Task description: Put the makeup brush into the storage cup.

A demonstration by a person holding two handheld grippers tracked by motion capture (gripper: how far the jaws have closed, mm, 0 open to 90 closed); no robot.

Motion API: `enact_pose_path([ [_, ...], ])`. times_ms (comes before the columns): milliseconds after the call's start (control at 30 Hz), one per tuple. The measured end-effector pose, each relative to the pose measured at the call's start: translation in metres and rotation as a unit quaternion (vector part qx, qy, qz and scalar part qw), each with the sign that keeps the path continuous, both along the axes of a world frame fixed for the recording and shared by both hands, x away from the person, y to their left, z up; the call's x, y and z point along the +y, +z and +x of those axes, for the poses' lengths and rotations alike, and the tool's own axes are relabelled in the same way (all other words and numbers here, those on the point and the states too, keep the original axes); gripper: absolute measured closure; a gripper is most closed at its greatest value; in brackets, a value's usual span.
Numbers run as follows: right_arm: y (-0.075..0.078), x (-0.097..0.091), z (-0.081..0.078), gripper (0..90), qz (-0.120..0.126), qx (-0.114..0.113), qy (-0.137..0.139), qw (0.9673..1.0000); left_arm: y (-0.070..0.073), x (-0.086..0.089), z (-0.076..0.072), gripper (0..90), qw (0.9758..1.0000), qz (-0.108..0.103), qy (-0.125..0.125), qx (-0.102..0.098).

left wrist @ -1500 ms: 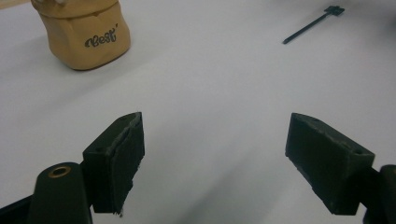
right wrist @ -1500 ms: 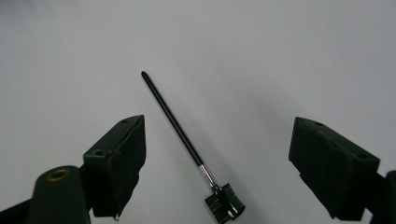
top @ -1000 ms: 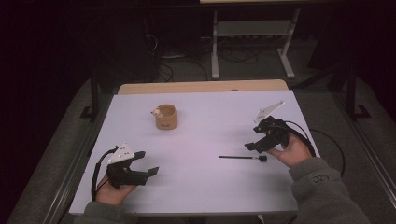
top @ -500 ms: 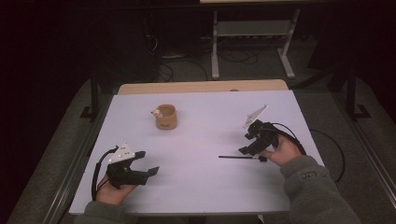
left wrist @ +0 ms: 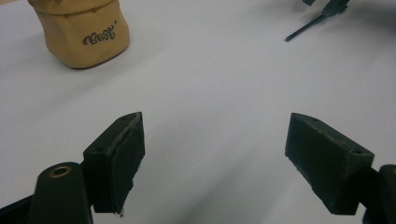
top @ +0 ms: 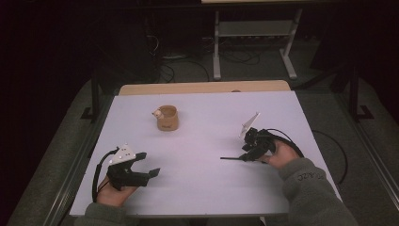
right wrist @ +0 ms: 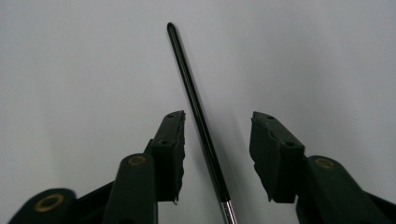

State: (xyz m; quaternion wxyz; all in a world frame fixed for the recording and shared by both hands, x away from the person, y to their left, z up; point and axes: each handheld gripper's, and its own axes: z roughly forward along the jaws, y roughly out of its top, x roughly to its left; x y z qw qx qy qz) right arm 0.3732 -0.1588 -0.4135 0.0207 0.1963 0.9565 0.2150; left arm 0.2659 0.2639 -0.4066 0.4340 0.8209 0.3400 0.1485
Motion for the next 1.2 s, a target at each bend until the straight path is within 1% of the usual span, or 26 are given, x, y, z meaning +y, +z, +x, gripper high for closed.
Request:
enact_pose_path([
  [100,-0.0050,-0.0002,-0.0015,59.2,-0.010,0.008,0.003,0.9999,-0.0002,-0.0002,0.0001,19.6,1.0000,0.000,0.000,0.000],
  [133,-0.0050,-0.0002,-0.0015,59.2,-0.010,0.008,0.003,0.9999,-0.0002,-0.0003,0.0000,19.6,1.0000,0.000,0.000,0.000],
  [333,-0.0088,0.0019,-0.0028,67.5,-0.022,0.010,0.014,0.9996,-0.0003,-0.0002,0.0002,19.7,1.0000,-0.001,0.000,0.000],
  [367,-0.0093,0.0025,-0.0037,68.5,-0.027,0.013,0.013,0.9995,-0.0003,-0.0002,0.0002,19.7,1.0000,-0.001,0.001,0.000],
  [400,-0.0106,0.0036,-0.0040,69.6,-0.032,0.012,0.019,0.9992,-0.0003,0.0000,0.0002,19.7,1.0000,-0.001,0.000,0.000],
  [433,-0.0106,0.0040,-0.0043,70.4,-0.034,0.004,0.020,0.9992,-0.0002,0.0001,0.0002,19.7,1.0000,0.000,0.000,0.000],
  [533,-0.0106,0.0054,-0.0049,72.6,-0.040,0.000,0.024,0.9989,-0.0005,-0.0004,0.0003,19.7,1.0000,-0.002,0.001,0.001],
  [633,-0.0105,0.0073,-0.0069,76.4,-0.047,-0.011,0.033,0.9983,-0.0003,-0.0011,0.0000,19.8,1.0000,-0.001,0.000,0.002],
  [733,-0.0105,0.0081,-0.0081,80.2,-0.048,-0.010,0.037,0.9981,0.0001,-0.0016,-0.0001,19.8,1.0000,0.001,-0.002,0.001],
  [867,-0.0107,0.0085,-0.0085,81.8,-0.047,-0.014,0.045,0.9977,-0.0002,-0.0028,0.0001,19.9,1.0000,0.000,-0.003,0.001],
  [933,-0.0106,0.0081,-0.0081,82.8,-0.046,-0.010,0.046,0.9978,-0.0002,-0.0033,0.0004,19.9,1.0000,0.001,-0.004,0.001],
  [967,-0.0108,0.0080,-0.0075,84.3,-0.045,-0.011,0.053,0.9975,-0.0004,-0.0036,0.0004,19.9,1.0000,0.002,-0.004,0.002],
  [1100,-0.0109,0.0079,-0.0073,85.1,-0.044,-0.010,0.055,0.9975,-0.0007,-0.0037,0.0010,19.9,1.0000,0.003,-0.006,0.000],
  [1200,-0.0112,0.0065,-0.0060,85.2,-0.038,-0.003,0.053,0.9979,-0.0008,-0.0036,0.0009,19.9,1.0000,0.001,-0.004,0.002],
])
